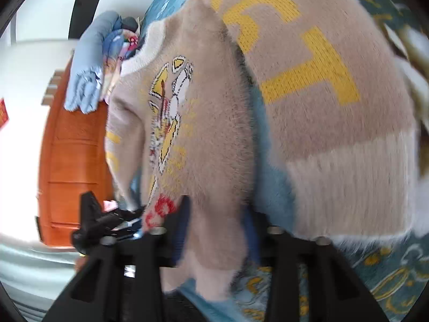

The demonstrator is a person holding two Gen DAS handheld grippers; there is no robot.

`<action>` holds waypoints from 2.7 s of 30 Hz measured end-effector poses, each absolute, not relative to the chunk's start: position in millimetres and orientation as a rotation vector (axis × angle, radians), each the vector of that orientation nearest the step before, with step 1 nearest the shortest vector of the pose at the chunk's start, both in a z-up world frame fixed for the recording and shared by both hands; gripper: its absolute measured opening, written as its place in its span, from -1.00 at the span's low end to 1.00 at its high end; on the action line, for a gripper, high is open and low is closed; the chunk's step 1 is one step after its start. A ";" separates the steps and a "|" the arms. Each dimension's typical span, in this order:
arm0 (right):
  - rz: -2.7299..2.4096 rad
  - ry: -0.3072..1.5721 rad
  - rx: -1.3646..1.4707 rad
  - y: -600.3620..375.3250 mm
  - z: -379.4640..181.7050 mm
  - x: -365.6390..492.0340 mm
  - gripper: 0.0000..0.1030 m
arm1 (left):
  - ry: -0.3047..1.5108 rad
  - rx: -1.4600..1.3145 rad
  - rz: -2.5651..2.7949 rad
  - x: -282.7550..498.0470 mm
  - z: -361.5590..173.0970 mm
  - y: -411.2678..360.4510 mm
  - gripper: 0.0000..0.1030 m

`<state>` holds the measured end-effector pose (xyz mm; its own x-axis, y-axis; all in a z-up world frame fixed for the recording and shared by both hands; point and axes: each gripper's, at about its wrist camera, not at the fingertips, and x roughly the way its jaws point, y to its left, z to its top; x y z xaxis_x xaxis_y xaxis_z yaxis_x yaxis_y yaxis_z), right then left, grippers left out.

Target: Fold clothes

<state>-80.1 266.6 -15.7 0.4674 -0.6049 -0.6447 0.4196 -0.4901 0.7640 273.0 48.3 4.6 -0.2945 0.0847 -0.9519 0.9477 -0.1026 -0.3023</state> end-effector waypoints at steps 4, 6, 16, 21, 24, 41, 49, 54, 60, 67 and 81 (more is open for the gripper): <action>-1.232 -0.217 1.688 268.0 -7.3 -82.9 -0.78 | 1.391 1.162 -1.519 277.6 18.9 53.9 -0.74; -1.260 -0.174 1.646 268.1 7.4 -82.2 -0.80 | 1.372 1.149 -1.534 279.9 26.0 56.7 -0.76; -1.253 0.128 1.527 273.9 53.4 -56.5 -0.82 | 1.192 1.339 -1.459 283.3 43.7 86.8 -0.77; -1.272 0.204 1.559 277.7 31.8 -49.5 -0.82 | 1.198 1.338 -1.438 290.9 44.2 84.9 -0.76; -1.261 0.234 1.511 276.3 37.3 -48.5 -0.82 | 1.210 1.332 -1.435 294.3 43.7 82.2 -0.71; -1.437 0.824 1.084 295.8 43.7 -41.6 0.00 | 1.206 0.751 -1.587 314.1 104.8 75.2 0.09; -1.404 0.973 0.994 287.6 14.4 -25.8 0.02 | 1.237 0.686 -1.591 295.5 105.4 85.1 0.14; -1.446 0.990 0.998 285.0 13.4 -28.4 -0.15 | 1.230 0.696 -1.614 286.9 105.7 82.7 0.14; -1.500 0.929 1.117 283.4 20.4 -53.1 -0.81 | 1.241 0.705 -1.632 273.4 103.8 81.5 0.14; -1.418 0.276 1.344 304.6 95.4 -120.7 -0.83 | 1.315 0.627 -1.649 262.0 105.2 83.9 0.14; -1.063 -0.086 1.272 174.9 214.0 -79.1 -0.83 | 1.198 0.619 -1.669 277.1 119.4 84.8 0.14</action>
